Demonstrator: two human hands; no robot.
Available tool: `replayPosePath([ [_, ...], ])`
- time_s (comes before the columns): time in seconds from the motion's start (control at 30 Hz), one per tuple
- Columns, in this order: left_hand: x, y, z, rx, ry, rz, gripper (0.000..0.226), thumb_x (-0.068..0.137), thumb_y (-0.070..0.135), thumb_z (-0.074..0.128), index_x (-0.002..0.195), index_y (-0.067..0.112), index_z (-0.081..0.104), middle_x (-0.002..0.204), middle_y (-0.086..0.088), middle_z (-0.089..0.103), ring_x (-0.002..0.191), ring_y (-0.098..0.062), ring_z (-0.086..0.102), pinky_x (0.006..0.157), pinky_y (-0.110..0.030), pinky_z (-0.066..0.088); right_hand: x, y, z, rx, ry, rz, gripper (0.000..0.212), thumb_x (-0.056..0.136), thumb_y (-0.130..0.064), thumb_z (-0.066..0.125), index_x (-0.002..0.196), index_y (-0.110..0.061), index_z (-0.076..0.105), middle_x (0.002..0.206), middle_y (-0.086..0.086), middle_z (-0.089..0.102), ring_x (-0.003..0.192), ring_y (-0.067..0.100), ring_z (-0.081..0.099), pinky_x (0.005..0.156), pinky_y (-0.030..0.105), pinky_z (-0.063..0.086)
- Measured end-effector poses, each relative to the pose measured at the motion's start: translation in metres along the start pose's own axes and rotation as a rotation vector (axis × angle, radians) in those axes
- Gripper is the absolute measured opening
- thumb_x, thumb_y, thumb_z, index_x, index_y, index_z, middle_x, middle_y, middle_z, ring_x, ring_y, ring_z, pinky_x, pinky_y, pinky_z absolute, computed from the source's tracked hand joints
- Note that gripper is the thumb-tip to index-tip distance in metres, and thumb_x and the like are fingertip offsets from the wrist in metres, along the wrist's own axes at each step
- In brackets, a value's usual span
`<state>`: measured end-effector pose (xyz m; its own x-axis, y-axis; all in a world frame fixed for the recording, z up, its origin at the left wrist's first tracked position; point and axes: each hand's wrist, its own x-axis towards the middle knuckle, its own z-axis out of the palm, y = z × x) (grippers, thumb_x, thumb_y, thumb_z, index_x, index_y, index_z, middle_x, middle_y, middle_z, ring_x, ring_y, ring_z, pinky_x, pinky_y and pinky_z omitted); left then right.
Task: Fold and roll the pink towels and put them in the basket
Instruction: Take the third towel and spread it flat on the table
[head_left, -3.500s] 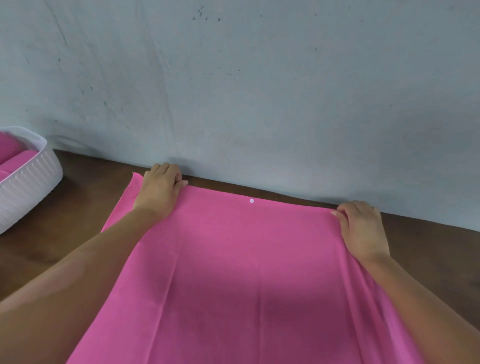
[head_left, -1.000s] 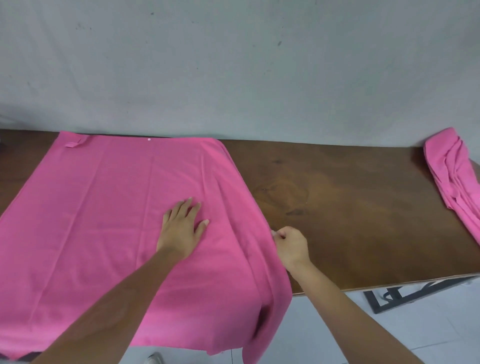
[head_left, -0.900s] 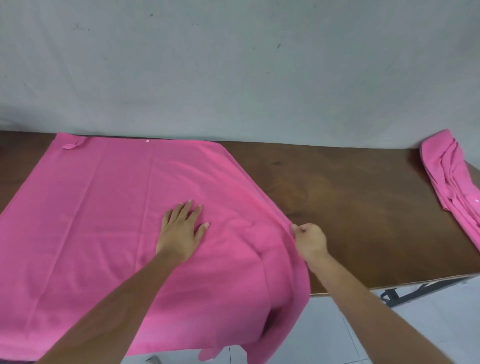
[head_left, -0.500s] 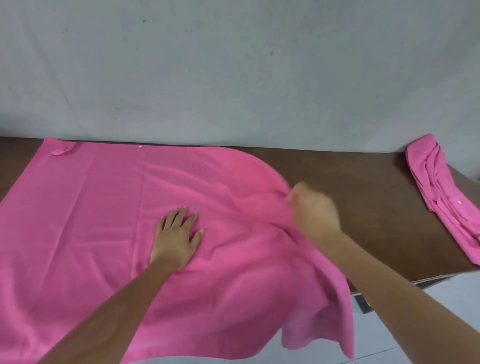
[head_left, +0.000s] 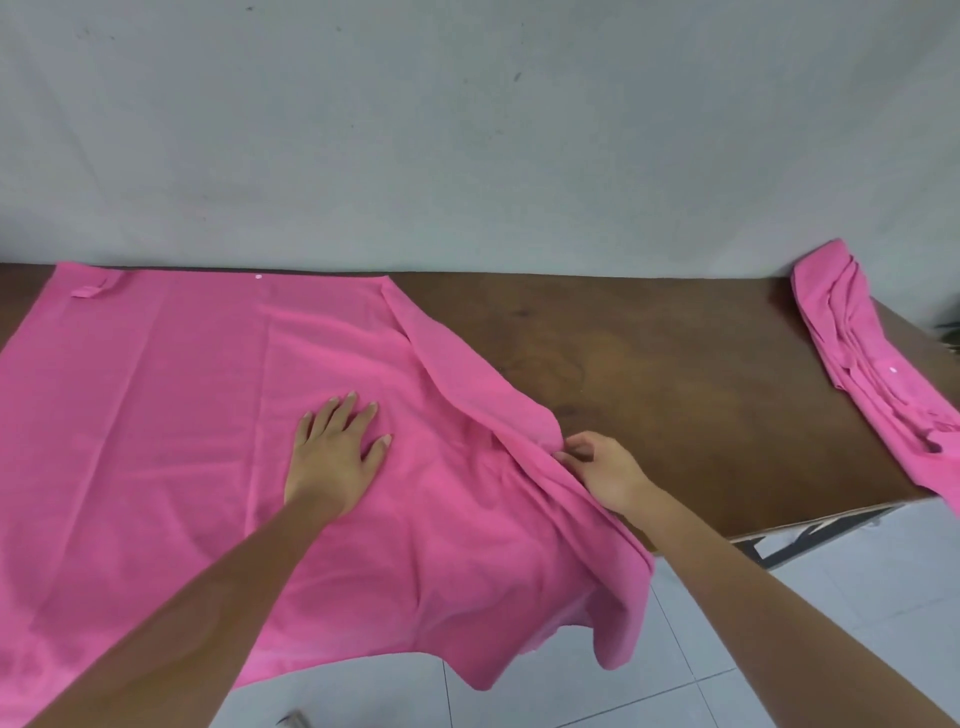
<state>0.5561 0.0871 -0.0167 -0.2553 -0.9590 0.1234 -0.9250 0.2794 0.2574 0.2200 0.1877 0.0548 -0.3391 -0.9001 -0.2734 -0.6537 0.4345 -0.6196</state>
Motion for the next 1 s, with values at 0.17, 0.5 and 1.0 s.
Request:
replayPosePath([
  [0.17,0.001,0.000,0.001,-0.001,0.003,-0.008,0.061,0.101,0.057,0.029,0.156,0.030,0.031,0.165,0.001,0.020,0.153,-0.020,0.012,0.125,-0.043,0.008,0.006,0.000,0.010,0.340,0.087,0.152,0.010,0.085,-0.021,0.081,0.080,-0.013,0.078,0.078,0.004,0.074,0.071,0.015,0.062,0.072,0.028,0.054],
  [0.5,0.002,-0.002,0.001,0.003,0.004,-0.006,0.061,0.101,0.058,0.030,0.155,0.031,0.032,0.165,0.003,0.021,0.153,-0.020,0.014,0.125,-0.043,0.010,0.018,-0.026,-0.106,-0.132,0.556,0.014,0.009,0.084,-0.023,0.080,0.079,-0.015,0.078,0.083,0.011,0.075,0.077,0.028,0.068,0.071,0.029,0.050],
  [1.0,0.003,-0.004,0.004,0.001,0.019,0.001,0.065,0.098,0.061,0.026,0.152,0.028,0.039,0.163,0.000,0.028,0.151,-0.023,0.022,0.124,-0.045,0.015,-0.005,-0.039,-0.070,-0.061,0.208,-0.268,0.003,0.087,-0.019,0.073,0.084,-0.019,0.073,0.078,-0.003,0.074,0.076,0.010,0.070,0.073,0.023,0.047],
])
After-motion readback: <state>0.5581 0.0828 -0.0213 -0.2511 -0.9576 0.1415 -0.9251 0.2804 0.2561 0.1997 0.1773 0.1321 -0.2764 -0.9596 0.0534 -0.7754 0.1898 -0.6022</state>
